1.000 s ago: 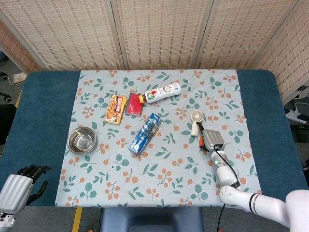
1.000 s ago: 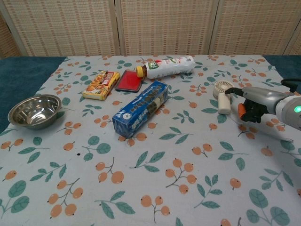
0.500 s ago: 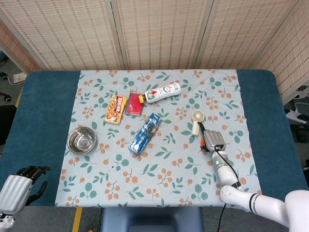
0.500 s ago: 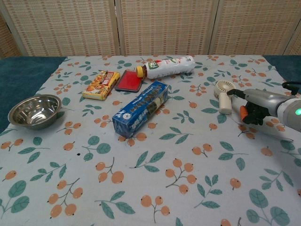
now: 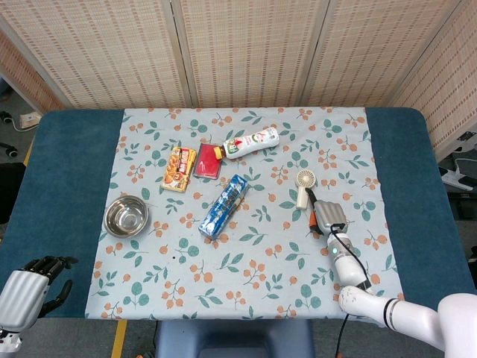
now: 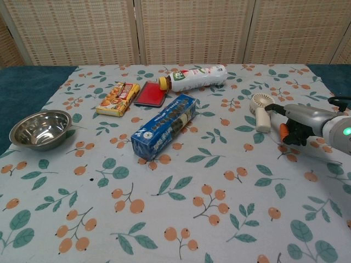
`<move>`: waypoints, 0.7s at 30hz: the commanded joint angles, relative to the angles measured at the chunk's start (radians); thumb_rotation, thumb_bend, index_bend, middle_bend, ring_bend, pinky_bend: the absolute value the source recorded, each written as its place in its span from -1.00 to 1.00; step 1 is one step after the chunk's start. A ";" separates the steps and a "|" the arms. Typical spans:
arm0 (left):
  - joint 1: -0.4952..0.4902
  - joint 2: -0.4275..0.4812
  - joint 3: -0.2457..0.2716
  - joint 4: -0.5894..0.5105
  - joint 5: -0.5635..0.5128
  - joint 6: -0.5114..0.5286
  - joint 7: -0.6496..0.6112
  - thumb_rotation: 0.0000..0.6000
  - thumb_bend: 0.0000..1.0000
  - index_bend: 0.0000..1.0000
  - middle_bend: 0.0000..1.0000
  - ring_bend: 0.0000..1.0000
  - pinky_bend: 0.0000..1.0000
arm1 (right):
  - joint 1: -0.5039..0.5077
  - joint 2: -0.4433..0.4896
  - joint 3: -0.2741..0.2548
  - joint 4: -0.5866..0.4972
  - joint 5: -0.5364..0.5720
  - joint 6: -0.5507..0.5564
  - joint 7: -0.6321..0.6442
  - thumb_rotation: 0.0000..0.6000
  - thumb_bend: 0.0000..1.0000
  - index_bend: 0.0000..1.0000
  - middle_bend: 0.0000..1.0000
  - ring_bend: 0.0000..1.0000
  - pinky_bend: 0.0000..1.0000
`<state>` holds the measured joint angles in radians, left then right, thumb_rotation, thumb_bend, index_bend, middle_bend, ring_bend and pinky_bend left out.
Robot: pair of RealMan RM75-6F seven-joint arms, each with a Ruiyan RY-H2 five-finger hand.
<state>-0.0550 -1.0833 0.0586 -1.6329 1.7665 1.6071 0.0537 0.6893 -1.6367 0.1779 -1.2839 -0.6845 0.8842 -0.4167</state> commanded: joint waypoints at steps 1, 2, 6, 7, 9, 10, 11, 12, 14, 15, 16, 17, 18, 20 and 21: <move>-0.001 0.000 -0.001 0.002 -0.001 -0.001 -0.002 1.00 -0.13 -0.33 -0.14 -0.25 -0.01 | 0.001 -0.003 -0.002 0.006 0.001 -0.002 -0.003 1.00 0.72 -0.96 0.64 0.33 0.17; -0.001 0.000 -0.001 0.002 0.000 -0.001 -0.003 1.00 -0.13 -0.33 -0.14 -0.25 -0.01 | 0.001 -0.004 -0.002 0.008 0.002 -0.004 -0.003 1.00 0.72 -0.96 0.64 0.33 0.17; -0.001 0.000 -0.001 0.001 0.001 0.000 -0.002 1.00 -0.13 -0.33 -0.14 -0.25 -0.01 | 0.000 -0.008 -0.003 0.018 0.002 -0.010 0.000 1.00 0.72 -0.96 0.64 0.33 0.17; -0.001 0.001 -0.001 0.000 0.000 0.000 -0.002 1.00 -0.13 -0.33 -0.14 -0.25 -0.01 | -0.001 -0.007 -0.003 0.019 0.002 -0.011 0.001 1.00 0.72 -0.96 0.64 0.33 0.17; -0.001 0.001 -0.002 0.000 -0.001 -0.001 -0.002 1.00 -0.13 -0.33 -0.14 -0.25 -0.01 | -0.003 -0.004 -0.002 0.019 0.000 -0.014 0.005 1.00 0.72 -0.96 0.64 0.33 0.17; -0.002 0.001 -0.002 0.000 0.000 -0.001 -0.002 1.00 -0.13 -0.33 -0.14 -0.25 -0.01 | -0.004 -0.002 -0.001 0.017 -0.001 -0.014 0.008 1.00 0.72 -0.96 0.64 0.33 0.17; -0.002 0.001 -0.002 0.000 0.000 -0.001 -0.002 1.00 -0.13 -0.33 -0.14 -0.25 -0.01 | -0.005 0.001 -0.001 0.015 -0.003 -0.014 0.011 1.00 0.72 -0.96 0.64 0.33 0.17; -0.002 0.001 -0.002 0.000 0.000 0.000 -0.002 1.00 -0.13 -0.33 -0.14 -0.25 -0.01 | -0.007 0.008 0.000 0.008 -0.008 -0.013 0.015 1.00 0.72 -0.96 0.64 0.33 0.17; -0.001 0.001 -0.001 0.001 0.001 0.000 -0.001 1.00 -0.13 -0.33 -0.14 -0.25 -0.01 | -0.012 0.020 0.001 -0.007 -0.021 -0.008 0.023 1.00 0.72 -0.96 0.64 0.33 0.17; -0.001 0.001 -0.001 0.001 0.001 0.000 -0.001 1.00 -0.13 -0.33 -0.14 -0.25 -0.01 | -0.015 0.028 0.001 -0.018 -0.030 -0.003 0.027 1.00 0.72 -0.96 0.64 0.33 0.17; -0.001 0.000 -0.001 0.001 0.001 -0.001 0.000 1.00 -0.14 -0.33 -0.14 -0.25 -0.01 | -0.020 0.040 0.000 -0.034 -0.045 0.006 0.033 1.00 0.72 -0.96 0.64 0.33 0.17; -0.001 0.000 -0.002 0.000 0.000 -0.002 0.001 1.00 -0.14 -0.33 -0.14 -0.25 -0.01 | -0.025 0.050 -0.002 -0.048 -0.060 0.014 0.038 1.00 0.72 -0.96 0.64 0.33 0.17; -0.002 0.000 -0.001 0.000 0.000 -0.002 0.001 1.00 -0.13 -0.33 -0.14 -0.25 -0.01 | -0.031 0.061 -0.004 -0.063 -0.076 0.024 0.044 1.00 0.72 -0.96 0.64 0.33 0.17; -0.002 0.000 -0.001 0.000 0.001 -0.003 0.004 1.00 -0.13 -0.33 -0.14 -0.25 -0.01 | -0.049 0.090 -0.011 -0.103 -0.120 0.049 0.063 1.00 0.72 -0.96 0.64 0.33 0.17; -0.002 0.000 -0.001 0.000 0.001 -0.003 0.005 1.00 -0.13 -0.33 -0.14 -0.25 -0.01 | -0.057 0.104 -0.016 -0.122 -0.141 0.060 0.071 1.00 0.72 -0.96 0.64 0.33 0.17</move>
<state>-0.0568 -1.0836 0.0575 -1.6330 1.7678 1.6041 0.0588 0.6512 -1.5617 0.1710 -1.3702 -0.7877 0.9191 -0.3654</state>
